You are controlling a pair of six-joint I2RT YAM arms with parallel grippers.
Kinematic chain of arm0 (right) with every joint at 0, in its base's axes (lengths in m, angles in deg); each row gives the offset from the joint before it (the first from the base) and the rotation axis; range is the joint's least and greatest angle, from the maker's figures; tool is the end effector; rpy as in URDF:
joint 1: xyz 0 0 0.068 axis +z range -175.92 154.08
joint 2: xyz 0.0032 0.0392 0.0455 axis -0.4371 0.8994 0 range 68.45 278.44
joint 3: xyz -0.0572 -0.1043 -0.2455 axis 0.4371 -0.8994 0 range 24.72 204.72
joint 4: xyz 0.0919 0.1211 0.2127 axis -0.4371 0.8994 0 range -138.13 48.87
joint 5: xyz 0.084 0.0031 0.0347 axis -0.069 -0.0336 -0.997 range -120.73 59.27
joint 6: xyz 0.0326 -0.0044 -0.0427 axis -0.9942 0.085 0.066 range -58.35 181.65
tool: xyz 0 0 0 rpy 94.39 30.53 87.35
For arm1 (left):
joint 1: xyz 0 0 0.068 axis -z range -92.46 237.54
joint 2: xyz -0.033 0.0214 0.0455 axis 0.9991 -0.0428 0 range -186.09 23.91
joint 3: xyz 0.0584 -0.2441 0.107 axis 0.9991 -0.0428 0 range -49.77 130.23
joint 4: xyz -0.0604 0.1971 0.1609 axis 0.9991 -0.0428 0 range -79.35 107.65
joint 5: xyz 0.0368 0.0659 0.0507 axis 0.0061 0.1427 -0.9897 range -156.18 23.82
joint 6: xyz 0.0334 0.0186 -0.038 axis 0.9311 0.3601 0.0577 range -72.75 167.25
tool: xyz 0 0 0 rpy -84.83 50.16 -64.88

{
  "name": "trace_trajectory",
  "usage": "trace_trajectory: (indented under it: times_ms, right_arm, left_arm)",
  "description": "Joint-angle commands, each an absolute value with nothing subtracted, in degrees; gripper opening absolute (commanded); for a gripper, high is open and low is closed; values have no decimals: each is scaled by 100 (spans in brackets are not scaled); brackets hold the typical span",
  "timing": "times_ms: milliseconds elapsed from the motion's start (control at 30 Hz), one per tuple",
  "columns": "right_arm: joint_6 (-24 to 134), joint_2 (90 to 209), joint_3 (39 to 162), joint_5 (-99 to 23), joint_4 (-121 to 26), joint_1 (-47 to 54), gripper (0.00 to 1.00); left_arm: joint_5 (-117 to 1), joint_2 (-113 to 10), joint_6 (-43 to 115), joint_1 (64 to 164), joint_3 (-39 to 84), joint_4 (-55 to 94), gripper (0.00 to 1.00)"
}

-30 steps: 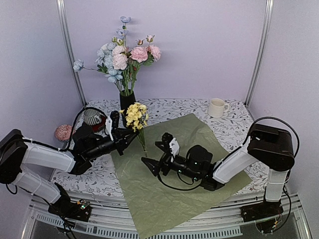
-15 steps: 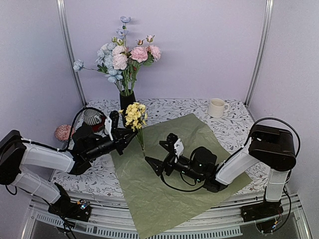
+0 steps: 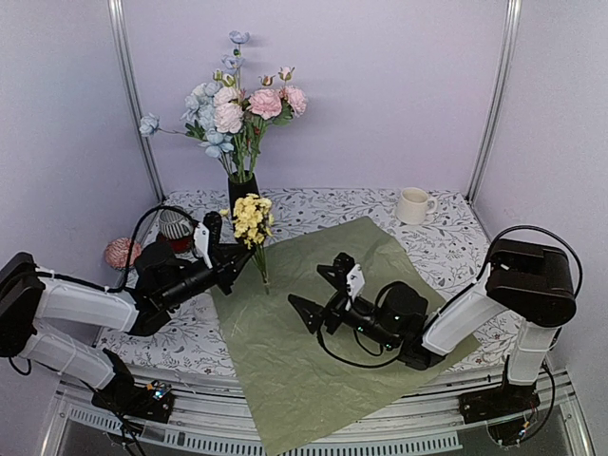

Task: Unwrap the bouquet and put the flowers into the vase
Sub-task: Place the fake flower in the vase.

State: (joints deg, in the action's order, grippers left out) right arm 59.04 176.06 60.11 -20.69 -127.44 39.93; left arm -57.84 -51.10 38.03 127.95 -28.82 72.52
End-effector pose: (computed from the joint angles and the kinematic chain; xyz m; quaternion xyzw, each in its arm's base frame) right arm 0.1449 0.3077 0.1636 -0.2900 0.5960 0.3721 0.6498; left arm 0.1895 -0.1682 0.2070 0.2381 0.6605 -0.3444 0.6233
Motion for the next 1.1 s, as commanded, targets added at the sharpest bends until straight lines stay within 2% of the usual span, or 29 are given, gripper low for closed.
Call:
trace_trajectory:
  times_ms: [0,600,1067]
  right_arm:
    - [5981,17358,5786,-1838,-13066,3984,99]
    - [5972,17291,5554,-1823,-13347,3991,99]
    - [5971,17321,5555,-1860,-13376,3989,99]
  left_arm:
    - [-6234,-4913,3973,12841,-2940,7192,3]
    - [-6522,-4357,3981,12112,-1921,5871,4]
    - [-7269,-5261,5339,11822,45,5858,5]
